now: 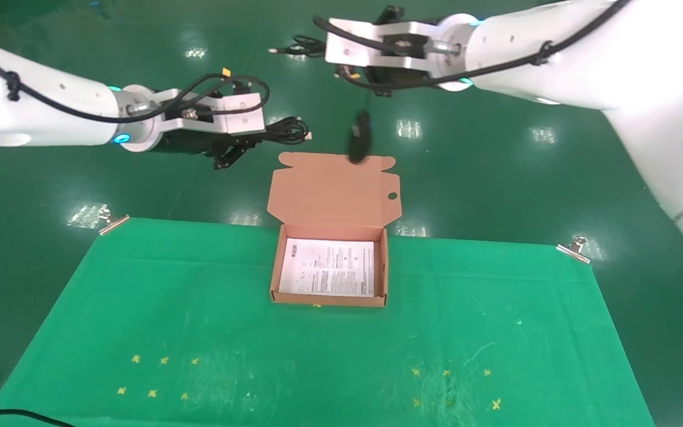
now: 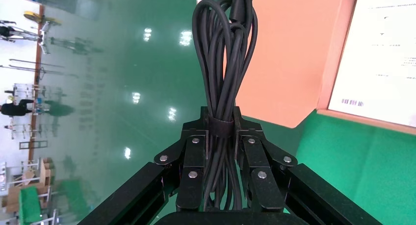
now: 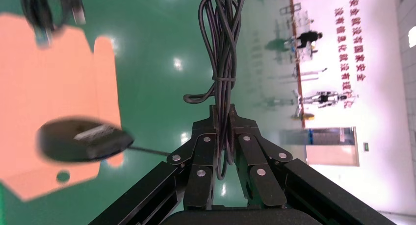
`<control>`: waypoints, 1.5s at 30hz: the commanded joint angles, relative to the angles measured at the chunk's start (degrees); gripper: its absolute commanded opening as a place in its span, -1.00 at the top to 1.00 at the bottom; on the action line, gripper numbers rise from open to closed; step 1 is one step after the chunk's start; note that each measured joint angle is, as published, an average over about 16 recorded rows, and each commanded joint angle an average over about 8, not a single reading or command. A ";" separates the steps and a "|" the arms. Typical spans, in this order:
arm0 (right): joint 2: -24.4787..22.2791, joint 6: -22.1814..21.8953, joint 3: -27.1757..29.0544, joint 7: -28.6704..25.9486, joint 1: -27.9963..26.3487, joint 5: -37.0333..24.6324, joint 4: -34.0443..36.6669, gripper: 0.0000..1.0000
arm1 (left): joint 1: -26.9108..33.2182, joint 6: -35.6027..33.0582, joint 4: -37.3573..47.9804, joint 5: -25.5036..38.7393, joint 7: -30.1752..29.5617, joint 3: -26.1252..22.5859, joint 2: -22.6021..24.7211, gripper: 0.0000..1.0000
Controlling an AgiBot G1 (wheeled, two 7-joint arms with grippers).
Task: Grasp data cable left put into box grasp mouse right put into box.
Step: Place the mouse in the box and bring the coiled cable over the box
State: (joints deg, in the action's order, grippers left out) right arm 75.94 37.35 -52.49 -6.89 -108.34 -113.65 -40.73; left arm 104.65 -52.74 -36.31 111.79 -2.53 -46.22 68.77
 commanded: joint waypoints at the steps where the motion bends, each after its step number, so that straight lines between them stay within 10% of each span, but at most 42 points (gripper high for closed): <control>1: 1.82 -1.67 0.29 2.73 -0.93 1.95 2.99 1.00 | 0.74 1.37 1.37 0.05 0.91 0.14 1.20 1.00; 45: 2.72 -9.03 -20.81 -2.12 9.66 16.35 -0.26 1.00 | -2.96 -1.53 -9.34 8.99 -11.28 -2.74 -7.07 1.00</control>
State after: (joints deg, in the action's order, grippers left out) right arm 78.66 28.19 -73.27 -9.06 -98.72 -97.34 -40.98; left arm 101.72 -54.25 -45.54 120.74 -13.71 -48.96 61.73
